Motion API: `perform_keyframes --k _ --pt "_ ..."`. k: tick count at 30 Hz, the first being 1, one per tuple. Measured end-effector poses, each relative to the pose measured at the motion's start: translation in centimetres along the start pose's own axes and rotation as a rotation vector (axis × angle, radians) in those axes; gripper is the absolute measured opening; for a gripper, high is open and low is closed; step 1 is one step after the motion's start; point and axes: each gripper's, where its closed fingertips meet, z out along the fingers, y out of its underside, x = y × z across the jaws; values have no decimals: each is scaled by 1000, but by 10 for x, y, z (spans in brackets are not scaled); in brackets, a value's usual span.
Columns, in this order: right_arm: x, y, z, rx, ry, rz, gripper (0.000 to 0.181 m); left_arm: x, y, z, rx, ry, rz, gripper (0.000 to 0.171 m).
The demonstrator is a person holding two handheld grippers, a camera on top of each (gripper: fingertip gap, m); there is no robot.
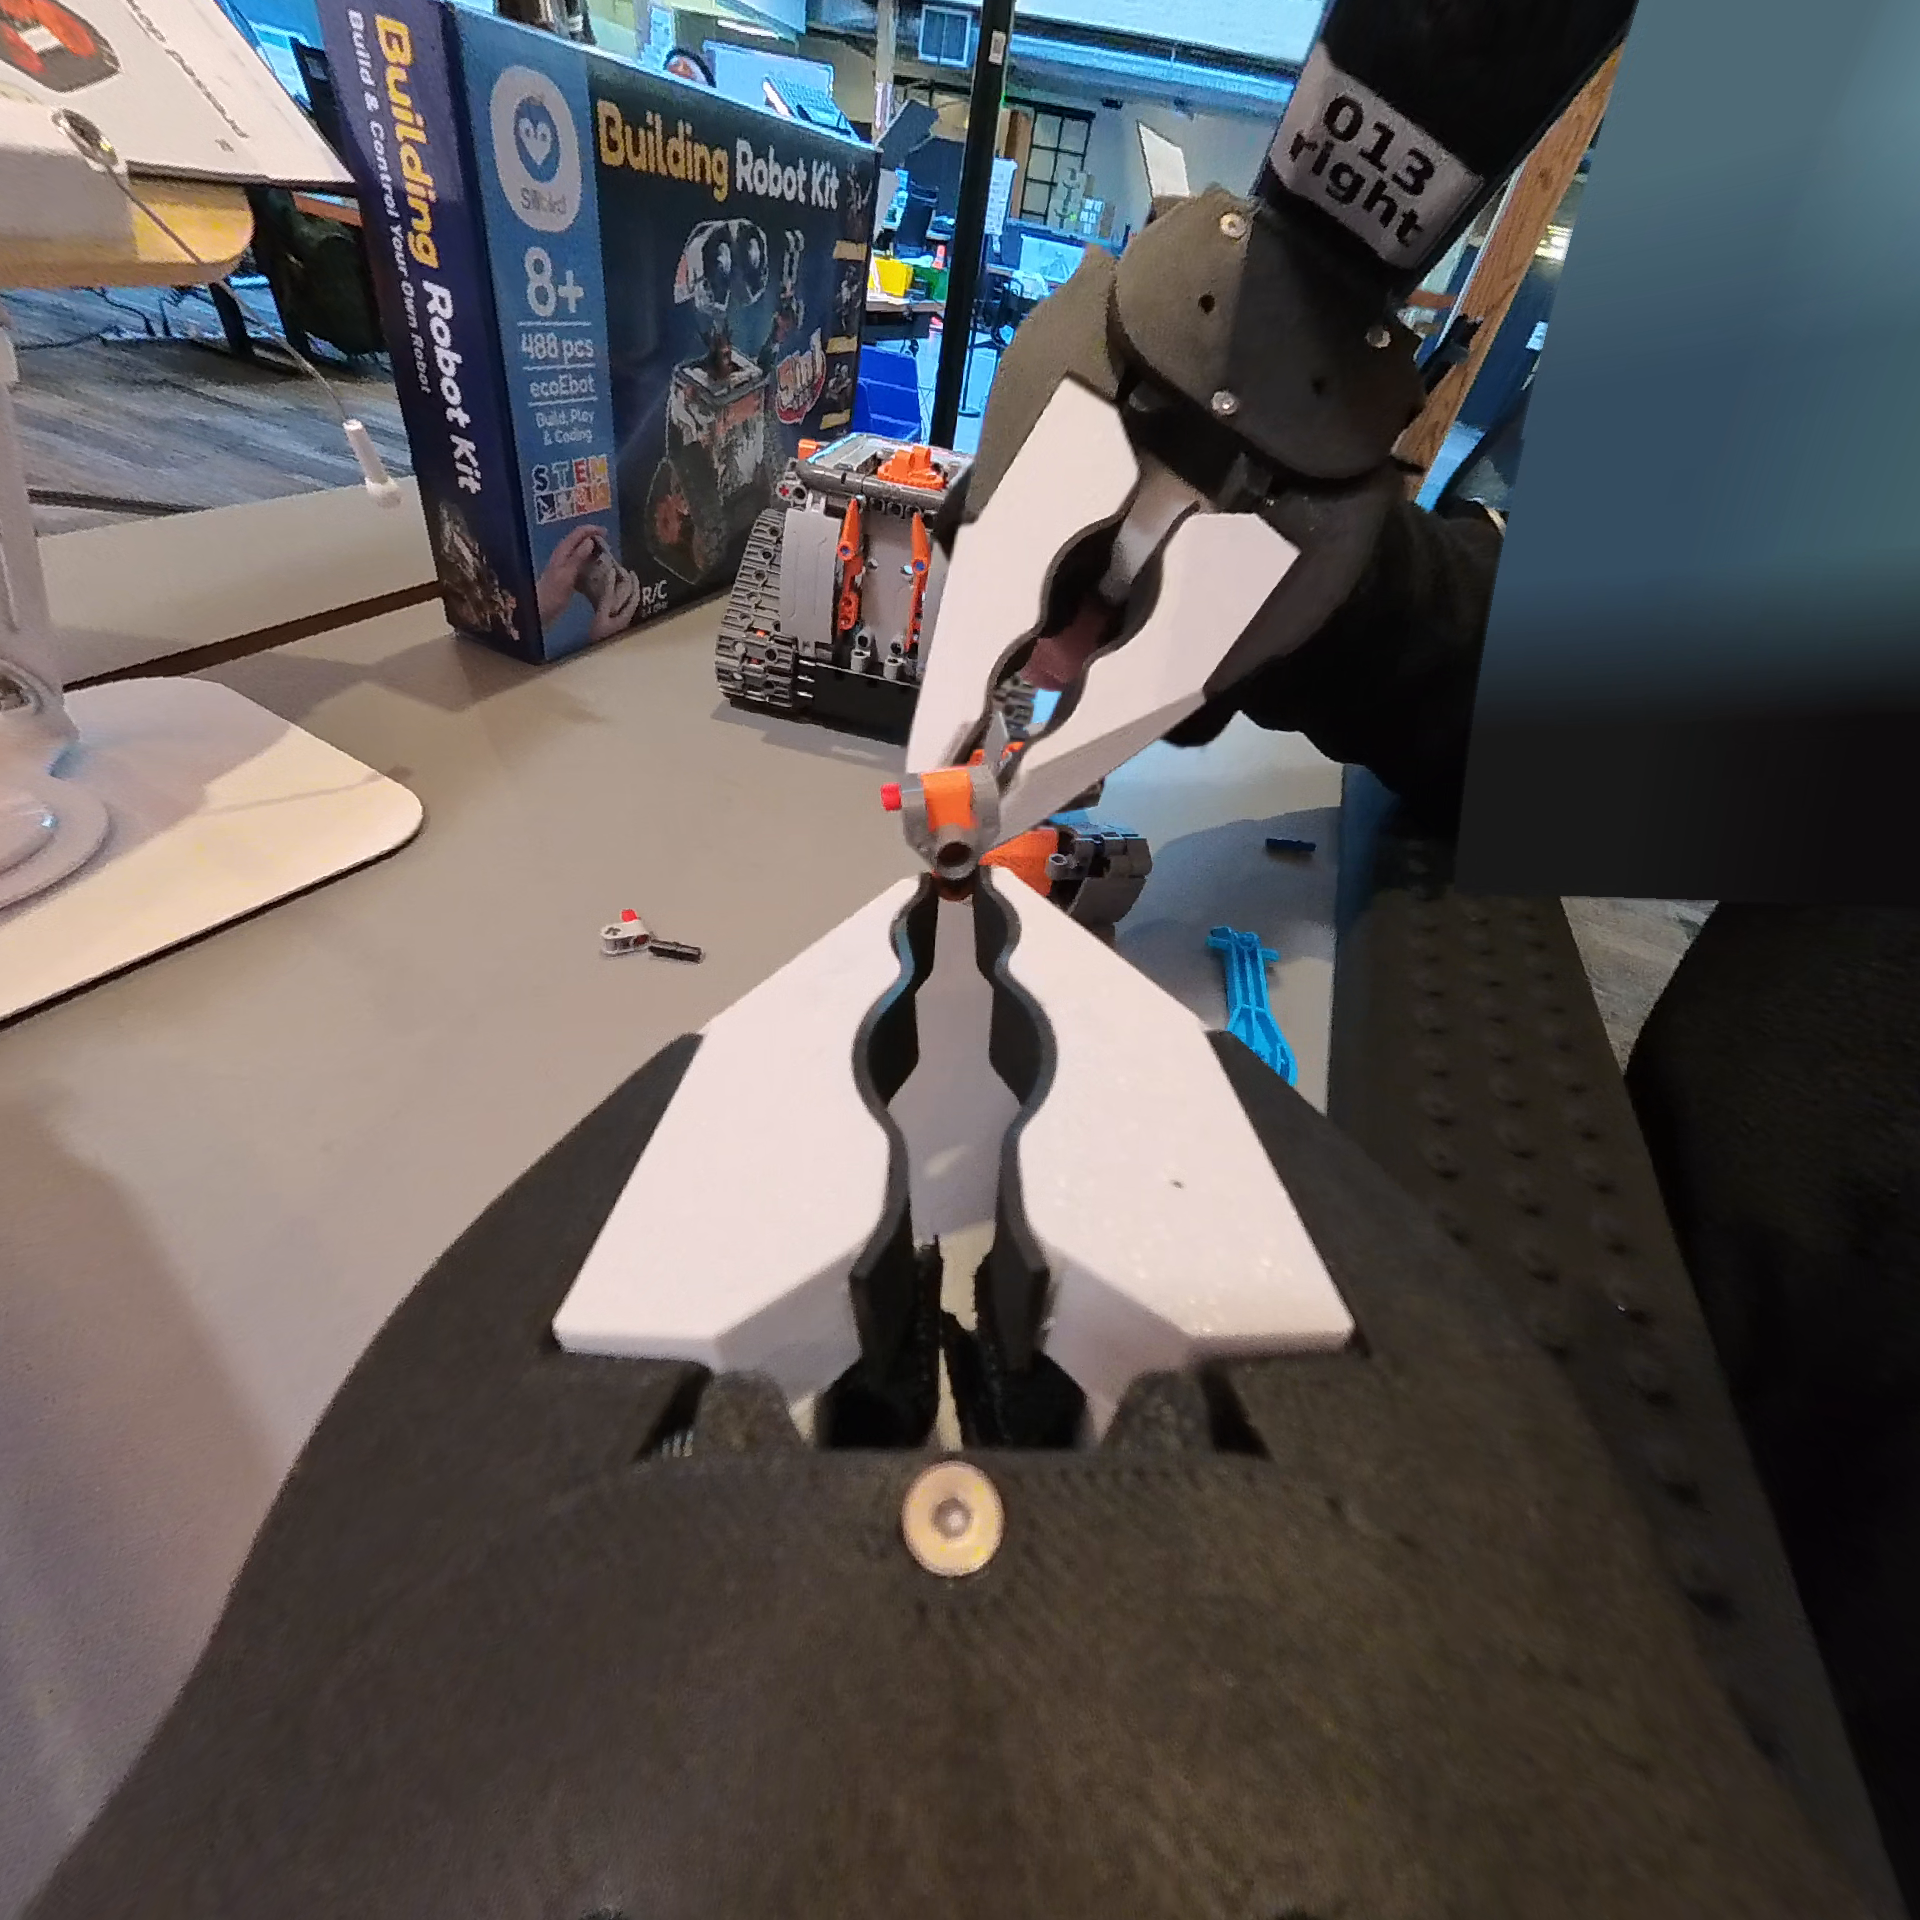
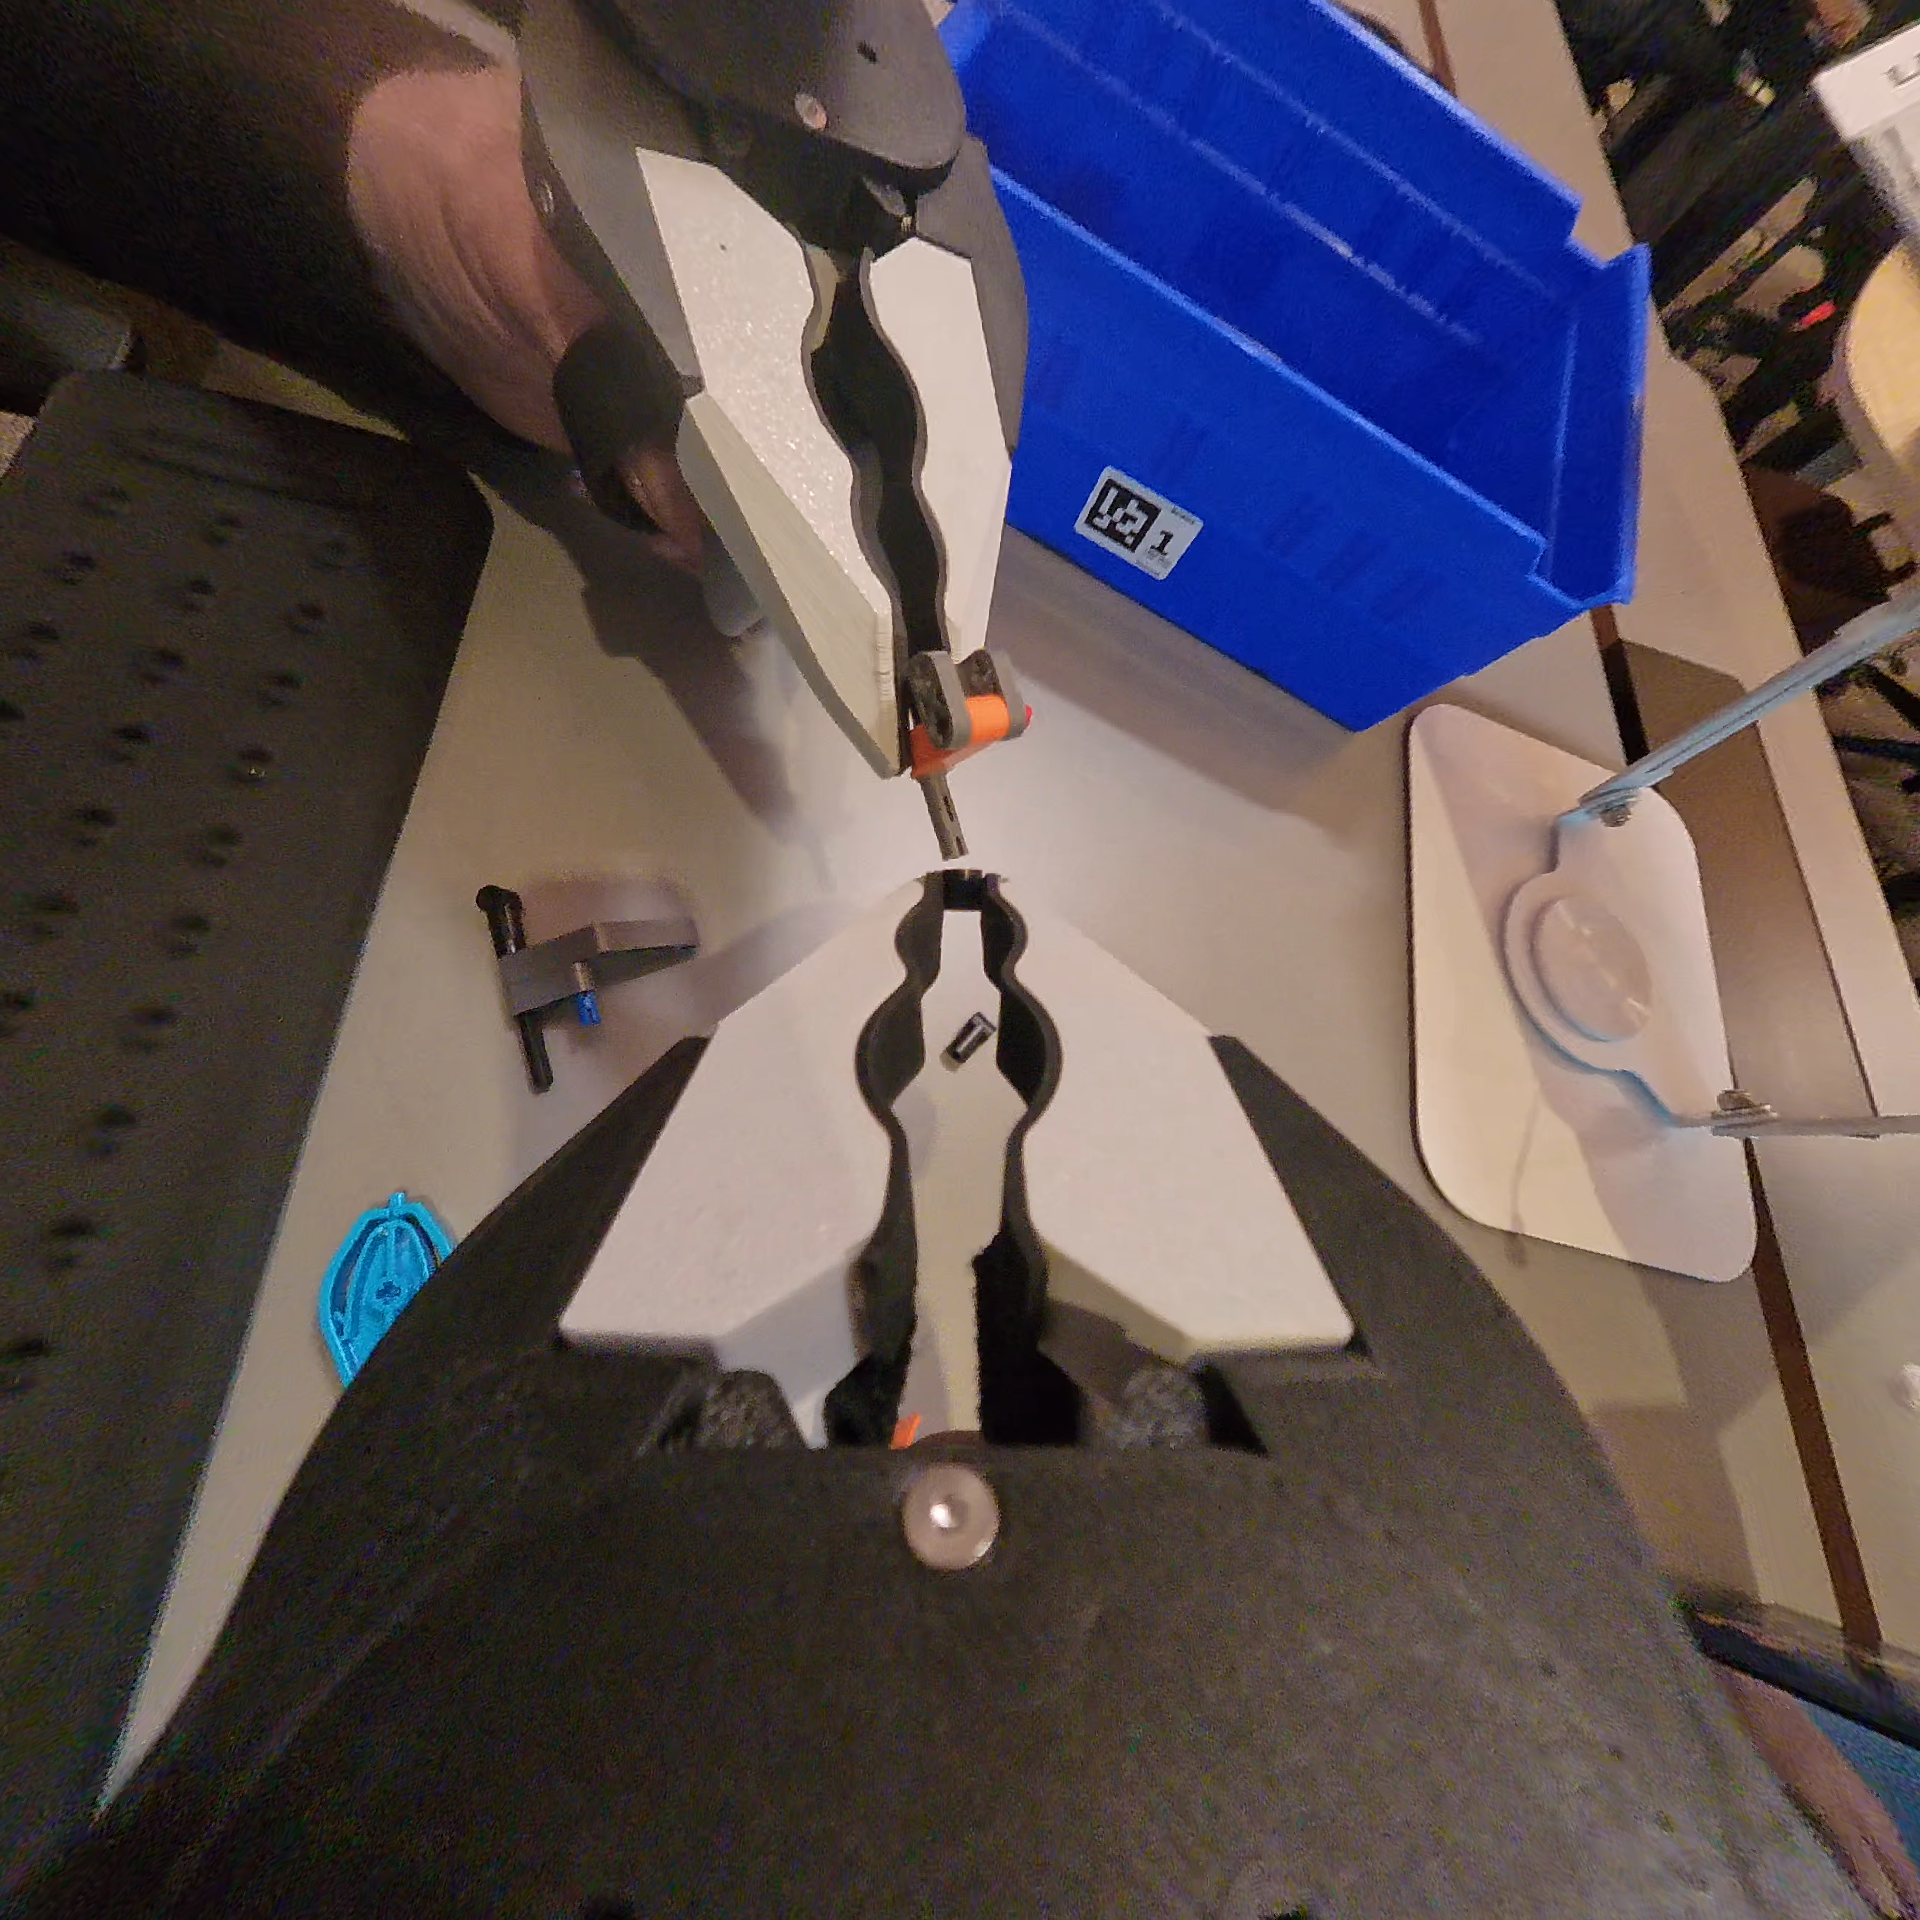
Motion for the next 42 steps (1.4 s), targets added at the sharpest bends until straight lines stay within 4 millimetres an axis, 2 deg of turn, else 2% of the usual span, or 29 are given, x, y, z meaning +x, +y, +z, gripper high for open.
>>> perform_keyframes --k 3,22,30,42 --pt "1 -4 -4 22 11 -12 4 -1 0 0 1 0 -1 4" --pt "-4 0 -1 -58 77 -169 3 3 6 3 -55 -14 78 4" --pt "-11 3 -1 -63 59 -273 3 9 11 3 -77 50 43 3" --pt "-17 -7 -10 0 55 -339 3 20 4 -1 -22 170 -36 3"
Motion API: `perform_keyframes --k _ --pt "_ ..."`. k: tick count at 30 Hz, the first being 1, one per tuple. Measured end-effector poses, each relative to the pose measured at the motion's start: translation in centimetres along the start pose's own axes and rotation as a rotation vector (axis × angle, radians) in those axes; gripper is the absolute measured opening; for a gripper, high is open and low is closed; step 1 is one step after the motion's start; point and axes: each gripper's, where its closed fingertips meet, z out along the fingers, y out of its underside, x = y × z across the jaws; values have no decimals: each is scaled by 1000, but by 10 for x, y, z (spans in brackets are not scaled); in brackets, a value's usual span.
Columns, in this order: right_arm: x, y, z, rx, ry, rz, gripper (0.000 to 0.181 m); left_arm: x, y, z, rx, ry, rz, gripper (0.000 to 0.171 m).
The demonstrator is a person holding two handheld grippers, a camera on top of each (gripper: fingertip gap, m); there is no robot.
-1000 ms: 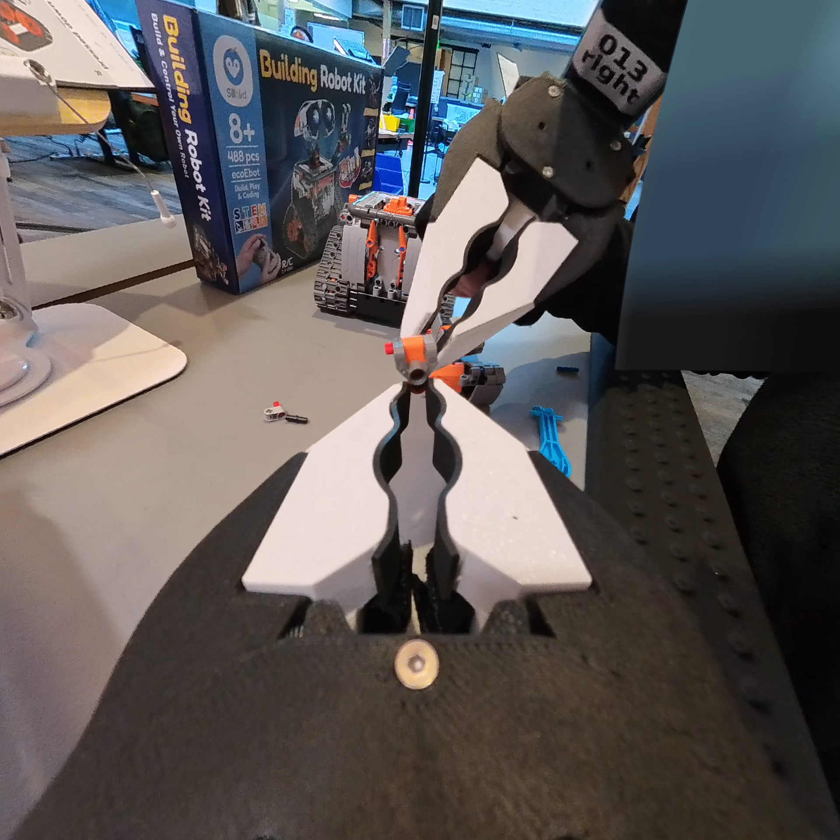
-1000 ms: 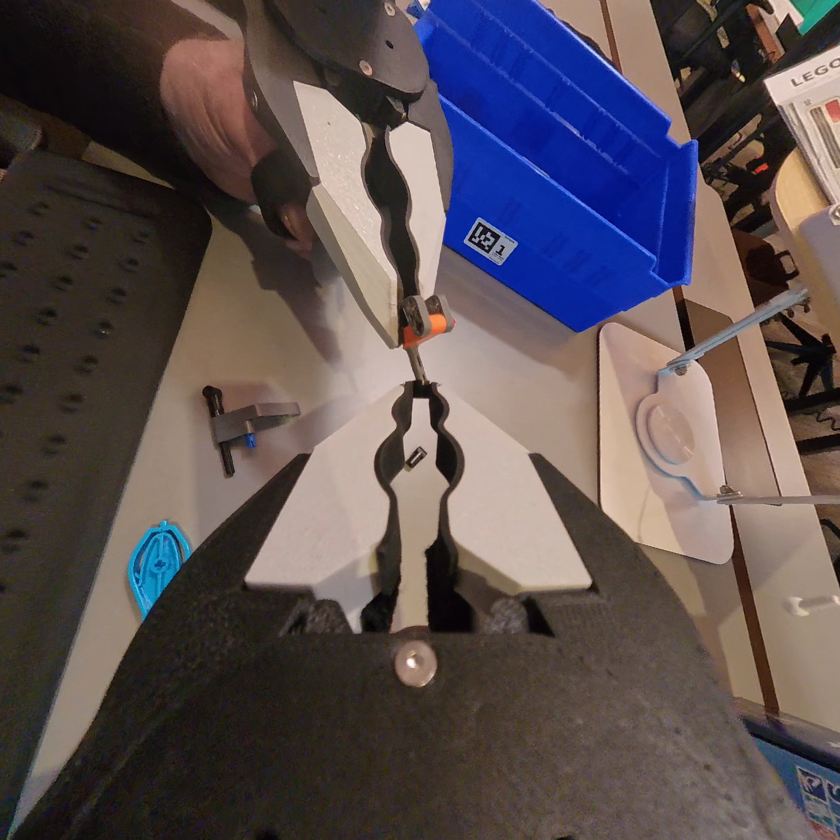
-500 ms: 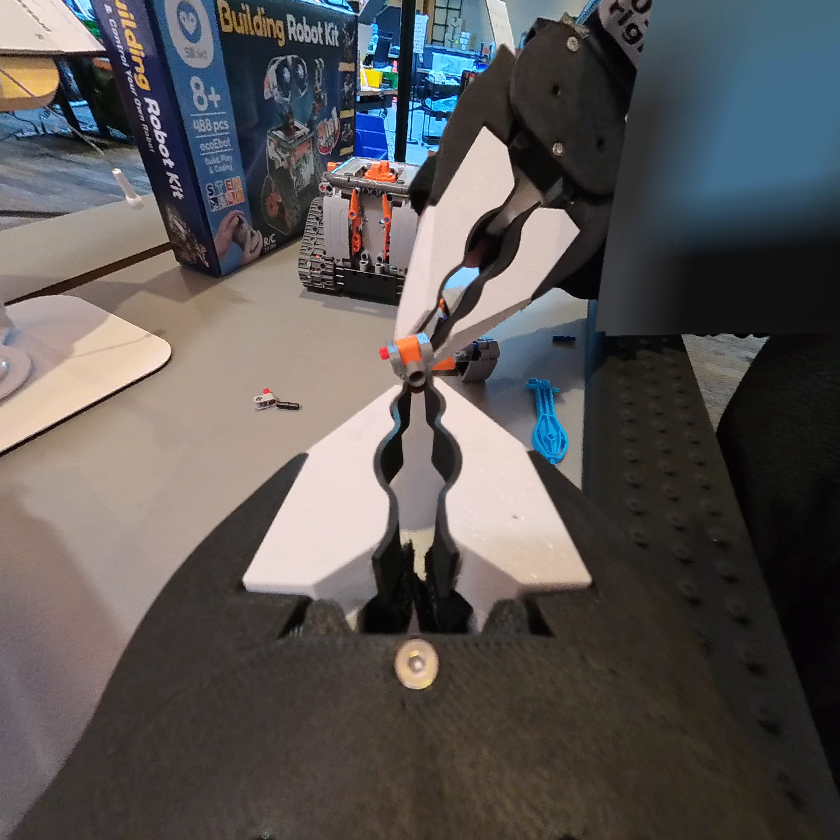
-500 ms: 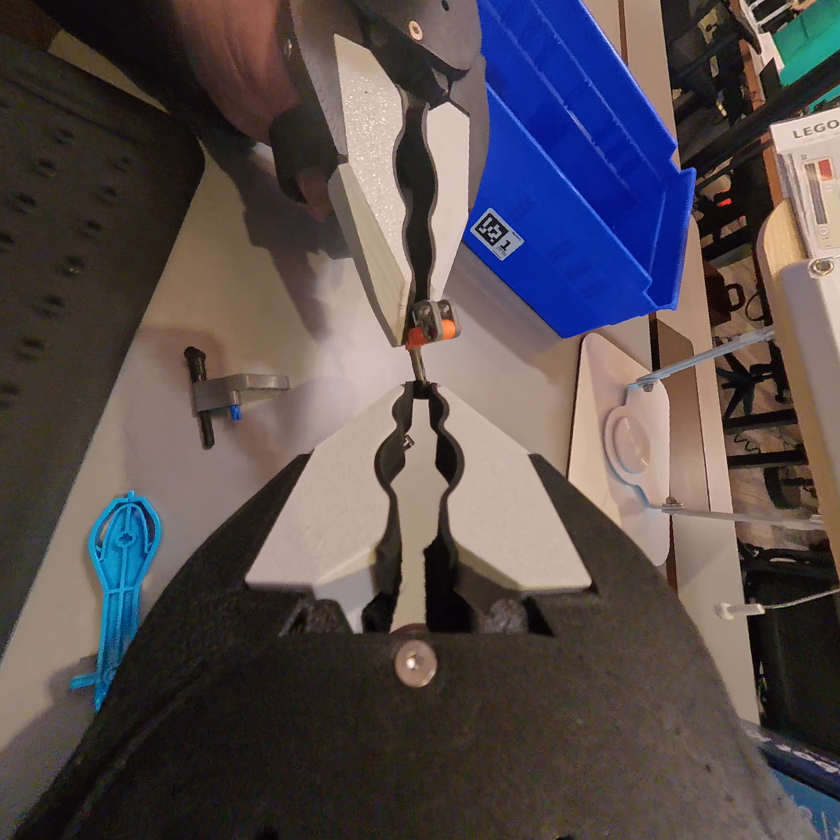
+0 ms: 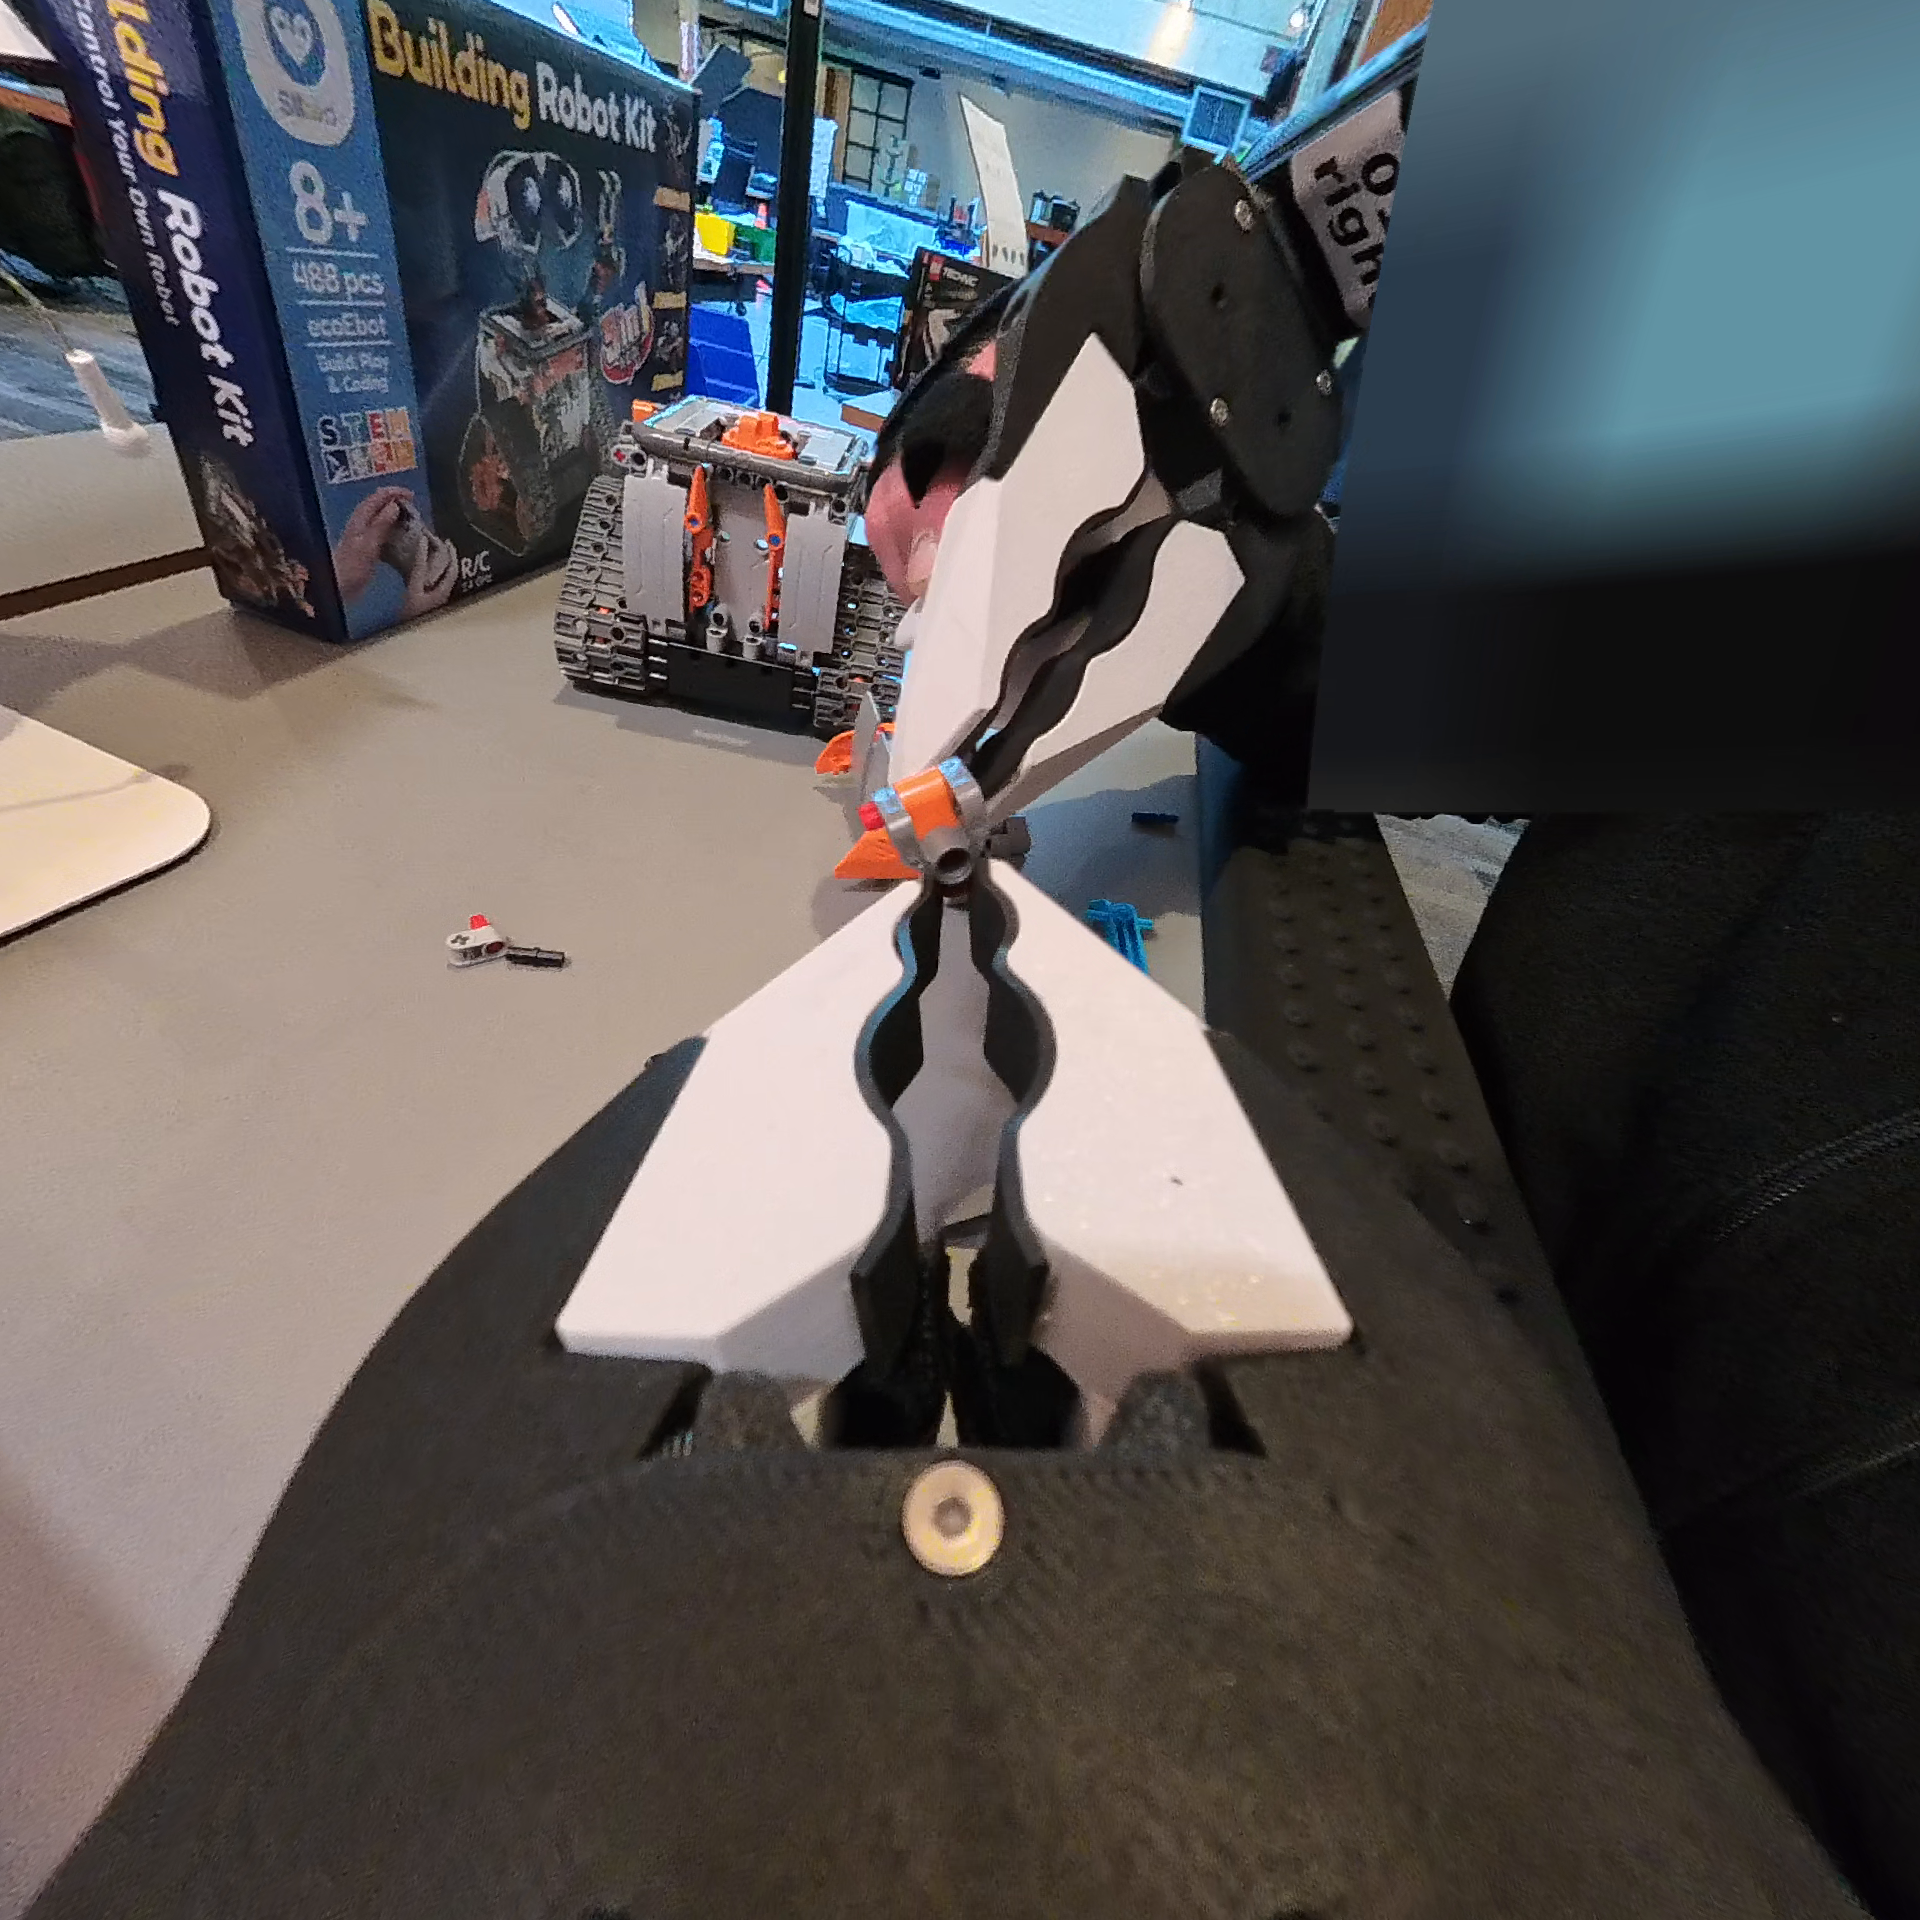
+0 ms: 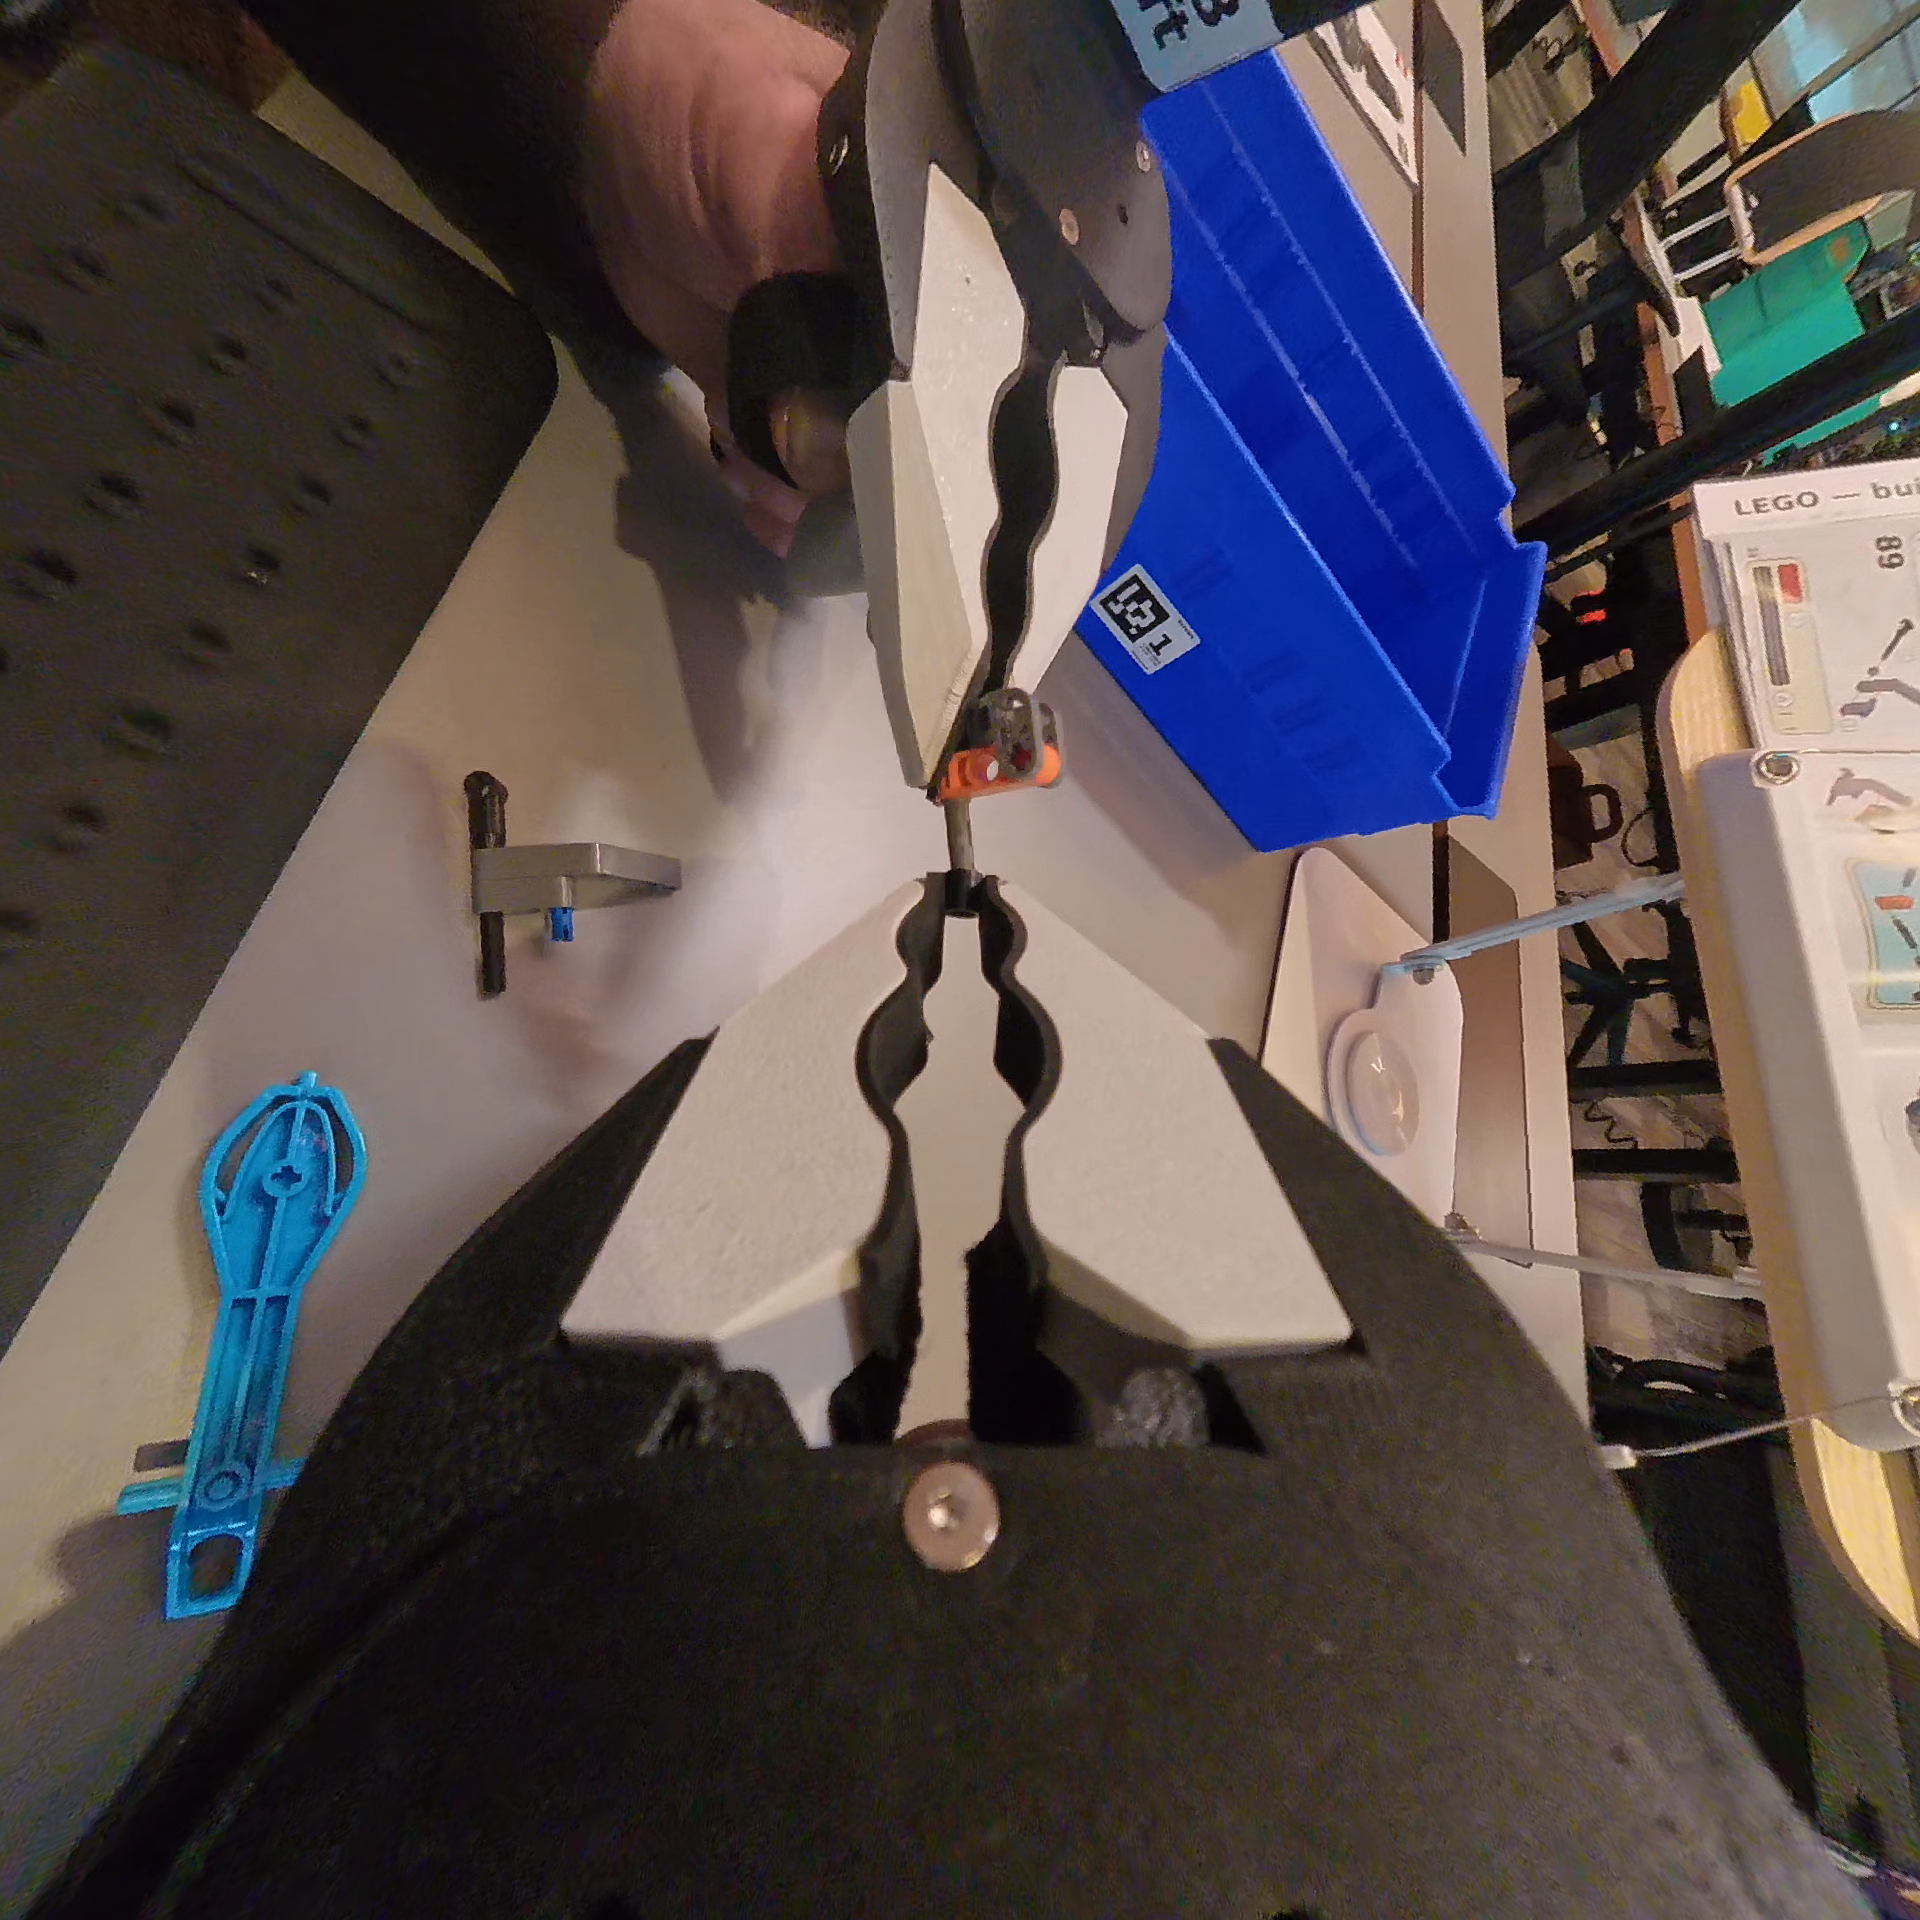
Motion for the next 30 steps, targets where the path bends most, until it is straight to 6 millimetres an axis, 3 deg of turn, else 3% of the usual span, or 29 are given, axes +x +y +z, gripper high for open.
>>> perform_keyframes --k 30 --pt "-19 -22 -14 181 -135 28 3 31 -3 -1 64 292 -154 2"
